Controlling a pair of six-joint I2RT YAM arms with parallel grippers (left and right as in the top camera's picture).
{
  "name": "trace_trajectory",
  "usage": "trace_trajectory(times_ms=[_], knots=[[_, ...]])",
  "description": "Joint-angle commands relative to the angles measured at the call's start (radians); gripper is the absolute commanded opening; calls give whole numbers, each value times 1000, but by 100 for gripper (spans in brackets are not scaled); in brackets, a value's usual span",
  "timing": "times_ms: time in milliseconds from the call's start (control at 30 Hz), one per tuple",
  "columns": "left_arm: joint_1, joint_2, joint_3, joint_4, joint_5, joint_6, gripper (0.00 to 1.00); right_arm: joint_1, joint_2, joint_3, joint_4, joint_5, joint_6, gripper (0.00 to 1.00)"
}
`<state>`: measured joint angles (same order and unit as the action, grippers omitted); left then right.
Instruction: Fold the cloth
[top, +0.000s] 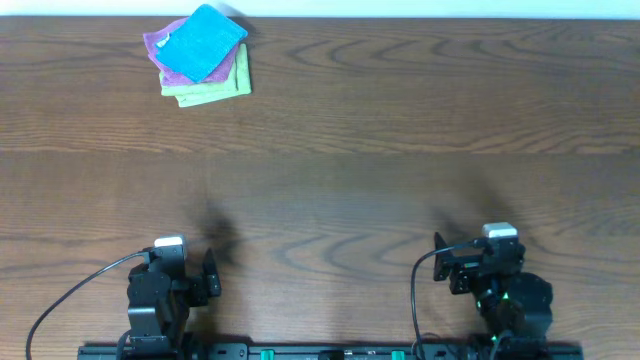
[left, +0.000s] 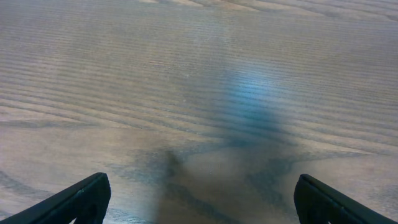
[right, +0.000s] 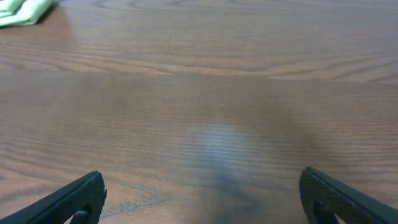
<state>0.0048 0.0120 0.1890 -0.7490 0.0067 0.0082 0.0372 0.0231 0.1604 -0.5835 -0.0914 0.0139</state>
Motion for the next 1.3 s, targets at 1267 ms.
trace_trajectory(times_ms=[1267], knots=[[0, -8, -24, -9, -17, 15, 95, 54, -18, -8, -19, 95, 7, 99]])
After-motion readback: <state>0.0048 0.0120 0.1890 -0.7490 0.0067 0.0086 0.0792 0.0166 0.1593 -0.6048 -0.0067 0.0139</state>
